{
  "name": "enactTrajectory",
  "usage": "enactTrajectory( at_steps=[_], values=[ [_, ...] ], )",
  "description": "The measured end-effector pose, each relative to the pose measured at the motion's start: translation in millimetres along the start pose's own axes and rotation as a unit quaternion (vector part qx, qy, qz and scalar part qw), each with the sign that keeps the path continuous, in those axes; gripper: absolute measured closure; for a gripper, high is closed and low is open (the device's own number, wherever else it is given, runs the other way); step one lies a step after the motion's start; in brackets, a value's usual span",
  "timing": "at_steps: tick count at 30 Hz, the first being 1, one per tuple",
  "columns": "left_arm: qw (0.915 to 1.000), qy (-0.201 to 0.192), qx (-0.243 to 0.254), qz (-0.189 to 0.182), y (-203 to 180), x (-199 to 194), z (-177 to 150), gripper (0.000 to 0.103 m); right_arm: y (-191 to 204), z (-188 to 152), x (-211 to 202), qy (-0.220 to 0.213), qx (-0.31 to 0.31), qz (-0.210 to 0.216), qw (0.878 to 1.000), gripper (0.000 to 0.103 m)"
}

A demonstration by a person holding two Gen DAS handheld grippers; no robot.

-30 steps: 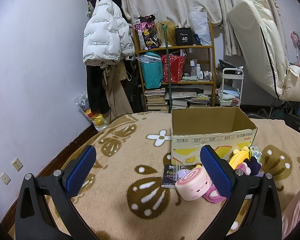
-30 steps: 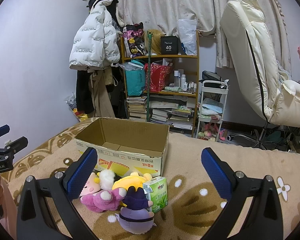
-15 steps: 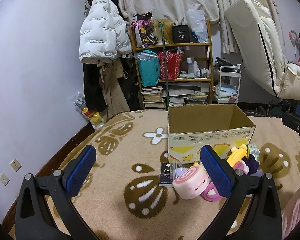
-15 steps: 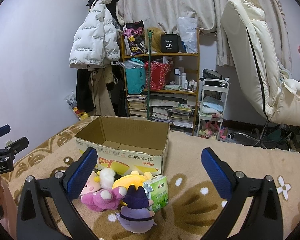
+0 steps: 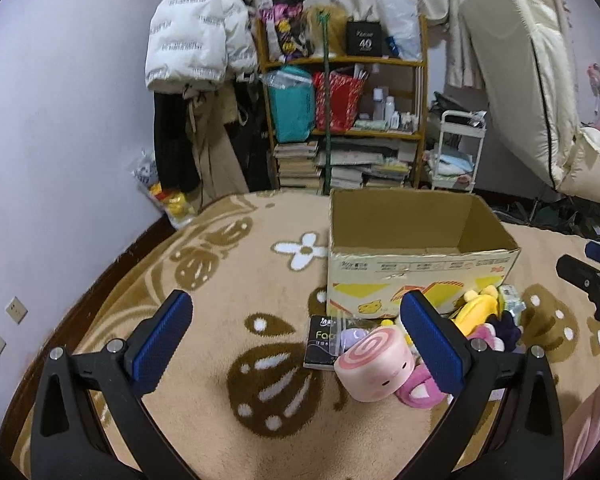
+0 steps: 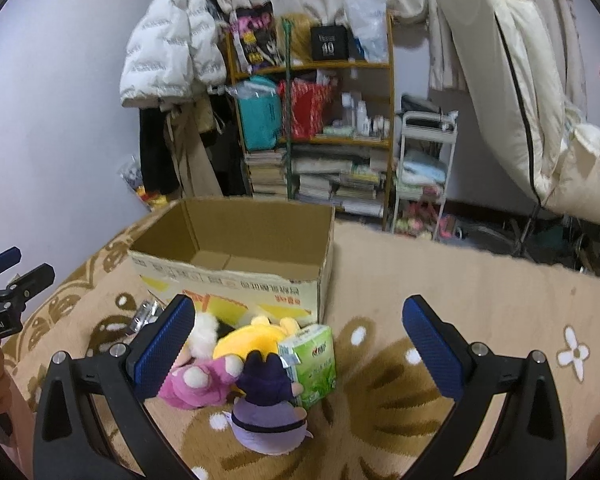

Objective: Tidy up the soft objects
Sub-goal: 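Close the left gripper on the pink roll-cake plush while the right gripper grasps the green tissue pack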

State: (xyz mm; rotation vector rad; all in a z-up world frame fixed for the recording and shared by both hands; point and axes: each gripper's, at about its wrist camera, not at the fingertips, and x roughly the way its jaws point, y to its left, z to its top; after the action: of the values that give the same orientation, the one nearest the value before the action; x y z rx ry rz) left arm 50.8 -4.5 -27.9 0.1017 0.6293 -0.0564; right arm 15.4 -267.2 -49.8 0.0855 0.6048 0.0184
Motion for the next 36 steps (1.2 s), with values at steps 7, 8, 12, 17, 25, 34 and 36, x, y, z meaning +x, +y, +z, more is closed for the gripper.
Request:
enactTrajectory(
  at_steps=[7,8,12,17,25,34,36],
  values=[
    [0.9976,0.065,-0.018,-0.011,-6,35,1,0.000,-16,1,25,0.043,0.037,0.019,0.998,0.002],
    [0.9973,0.070,-0.020,-0.012,-7,38,1,0.000,-18,0,27,0.047,0.043,0.023,0.998,0.002],
    [0.9938,0.106,-0.026,-0.020,-16,59,-4,0.000,-28,3,44,0.073,0.063,0.026,0.995,0.005],
    [0.9892,0.143,-0.012,-0.027,-31,83,-13,0.000,-34,-3,65,0.113,0.076,0.029,0.990,0.021],
    [0.9788,0.199,0.002,-0.047,-45,106,-27,0.000,-44,-14,94,0.165,0.098,0.043,0.980,0.021],
    [0.9717,0.230,0.023,-0.049,-57,123,-38,0.001,-44,-20,110,0.182,0.097,0.033,0.978,0.021],
    [0.9699,0.237,0.026,-0.049,-59,126,-40,0.001,-43,-21,113,0.186,0.094,0.034,0.977,0.021]
  ],
)
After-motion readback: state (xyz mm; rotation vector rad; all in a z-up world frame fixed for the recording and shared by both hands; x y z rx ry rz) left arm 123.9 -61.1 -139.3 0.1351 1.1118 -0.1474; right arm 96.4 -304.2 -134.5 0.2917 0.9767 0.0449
